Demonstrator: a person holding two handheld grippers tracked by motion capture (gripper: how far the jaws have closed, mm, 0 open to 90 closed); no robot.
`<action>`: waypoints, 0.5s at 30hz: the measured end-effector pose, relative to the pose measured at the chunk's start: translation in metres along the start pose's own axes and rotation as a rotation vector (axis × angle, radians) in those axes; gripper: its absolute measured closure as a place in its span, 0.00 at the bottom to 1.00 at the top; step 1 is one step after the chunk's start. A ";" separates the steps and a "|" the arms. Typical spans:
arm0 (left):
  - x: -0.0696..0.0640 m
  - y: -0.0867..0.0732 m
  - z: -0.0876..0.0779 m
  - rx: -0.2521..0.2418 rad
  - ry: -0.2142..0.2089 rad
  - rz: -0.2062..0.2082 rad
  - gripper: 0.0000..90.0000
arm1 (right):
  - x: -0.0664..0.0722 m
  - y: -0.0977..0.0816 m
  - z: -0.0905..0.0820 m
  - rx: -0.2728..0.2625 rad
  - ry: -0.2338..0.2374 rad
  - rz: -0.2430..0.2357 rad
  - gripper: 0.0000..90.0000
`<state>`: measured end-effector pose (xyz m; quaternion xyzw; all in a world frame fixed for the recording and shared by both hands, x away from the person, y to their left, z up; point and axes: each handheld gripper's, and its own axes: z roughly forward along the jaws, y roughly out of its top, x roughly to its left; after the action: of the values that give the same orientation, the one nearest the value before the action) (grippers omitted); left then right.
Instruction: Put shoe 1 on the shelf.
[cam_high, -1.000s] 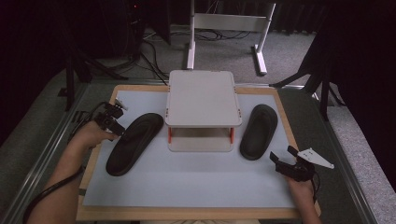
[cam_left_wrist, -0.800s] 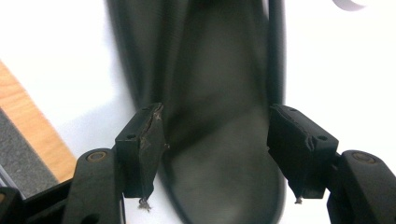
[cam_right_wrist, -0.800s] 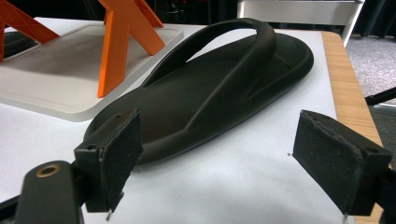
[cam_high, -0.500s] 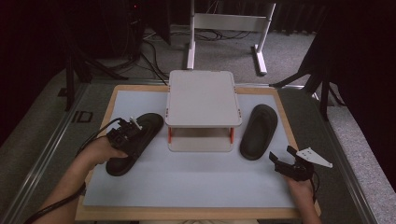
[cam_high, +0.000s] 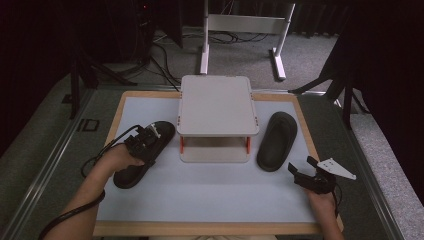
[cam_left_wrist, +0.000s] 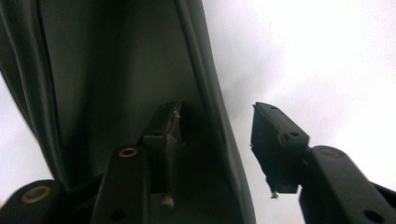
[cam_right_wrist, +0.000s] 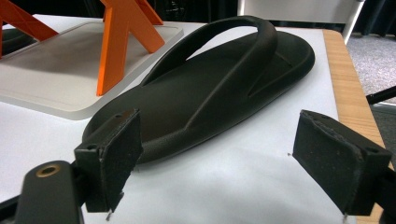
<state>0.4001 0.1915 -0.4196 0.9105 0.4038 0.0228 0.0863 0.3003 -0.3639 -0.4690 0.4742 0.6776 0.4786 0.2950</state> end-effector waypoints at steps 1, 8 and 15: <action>0.001 0.001 0.001 0.004 -0.002 -0.003 0.66 | 0.000 0.000 0.000 0.000 0.001 0.002 0.17; 0.004 0.001 -0.002 -0.007 -0.038 -0.008 0.83 | 0.000 0.000 0.000 -0.001 0.000 0.003 0.17; 0.013 0.001 -0.006 -0.022 -0.033 -0.066 0.94 | -0.001 0.000 0.000 -0.005 0.001 0.010 0.17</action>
<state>0.4086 0.2015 -0.4142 0.8959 0.4318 0.0093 0.1039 0.3002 -0.3648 -0.4691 0.4768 0.6742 0.4817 0.2935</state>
